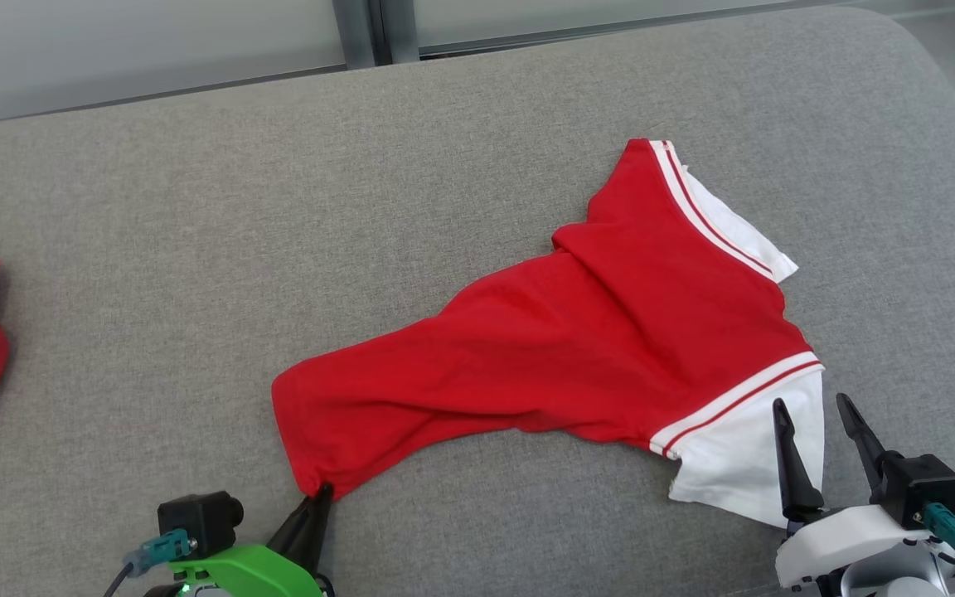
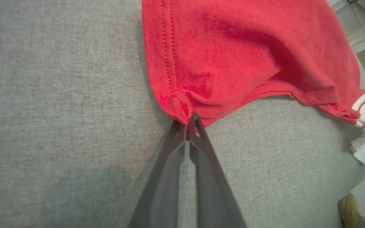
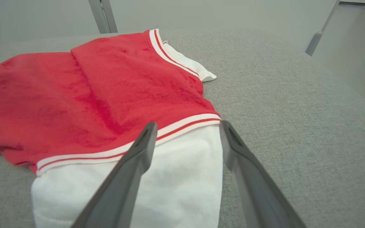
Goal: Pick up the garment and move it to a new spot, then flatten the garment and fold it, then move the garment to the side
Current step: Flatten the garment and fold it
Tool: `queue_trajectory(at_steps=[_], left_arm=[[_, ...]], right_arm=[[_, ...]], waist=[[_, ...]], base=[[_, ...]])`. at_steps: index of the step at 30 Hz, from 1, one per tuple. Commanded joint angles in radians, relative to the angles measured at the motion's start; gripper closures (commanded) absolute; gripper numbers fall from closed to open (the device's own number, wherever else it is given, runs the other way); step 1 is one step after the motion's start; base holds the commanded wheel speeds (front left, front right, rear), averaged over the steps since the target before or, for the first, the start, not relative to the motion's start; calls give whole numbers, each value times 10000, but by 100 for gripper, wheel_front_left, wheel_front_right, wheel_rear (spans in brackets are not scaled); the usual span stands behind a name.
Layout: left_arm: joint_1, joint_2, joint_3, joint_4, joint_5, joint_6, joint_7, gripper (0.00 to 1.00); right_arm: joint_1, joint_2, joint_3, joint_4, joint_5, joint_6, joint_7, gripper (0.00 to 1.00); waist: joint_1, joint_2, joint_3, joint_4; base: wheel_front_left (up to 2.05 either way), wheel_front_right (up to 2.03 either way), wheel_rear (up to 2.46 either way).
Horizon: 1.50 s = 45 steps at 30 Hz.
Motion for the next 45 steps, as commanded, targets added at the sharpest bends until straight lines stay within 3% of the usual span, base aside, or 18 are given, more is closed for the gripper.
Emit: queue_trajectory(at_steps=[1, 4, 9, 15, 16, 17, 19, 33, 40, 41, 43, 45], left_arm=[[162, -15, 88, 77, -57, -62, -106, 14], [307, -23, 220, 132, -115, -88, -241, 1], [259, 14, 322, 126, -81, -162, -327, 12], [315, -43, 372, 104, -124, -116, -358, 11], [352, -17, 371, 94, -130, -114, -361, 23], [387, 14, 359, 86, -154, -120, -330, 56], [465, 87, 332, 52, -169, -145, -293, 100], [1722, 1226, 795, -1063, -602, 303, -183, 100], [1820, 861, 460, -820, -773, 86, 117, 100], [1802, 788, 477, -736, -799, 77, 86, 73], [1765, 672, 512, -561, -770, 85, -1, 0], [1749, 638, 522, -491, -739, 113, -18, 0]], right_arm=[[56, -17, -6, 5, -36, -14, -28, 0], [42, -17, -27, -15, -89, -14, -28, 0], [70, -17, -43, 12, -149, -14, -28, 0], [61, -17, 37, 67, -158, -14, -28, 0], [87, -17, 42, 61, -158, -14, -28, 0], [107, -17, 44, 55, -161, -14, -28, 0], [123, -17, 23, 55, -163, -14, -28, 0], [330, -14, -70, 75, -284, -14, -28, 0], [219, -17, -44, 67, -305, -14, -28, 0], [235, -17, -46, 67, -304, -14, -28, 0], [266, -17, -45, 67, -310, -14, -28, 0], [275, -17, -54, 65, -320, -14, -28, 0]], waist=[[0, 0, 7, 7], [0, 0, 6, 22], [0, 0, -27, 29], [0, 0, -128, -90], [0, 0, -139, -107], [0, 0, -146, -125], [0, 0, -169, -153], [0, 0, -404, 153], [0, 0, -354, 292], [0, 0, -351, 300], [0, 0, -343, 302], [0, 0, -341, 300]], base=[[0, 0, 0], [0, 0, 0], [0, 0, 0], [0, 0, 0], [0, 0, 0], [0, 0, 0], [0, 0, 0], [0, 0, 0], [0, 0, 0], [0, 0, 0], [0, 0, 0], [0, 0, 0]])
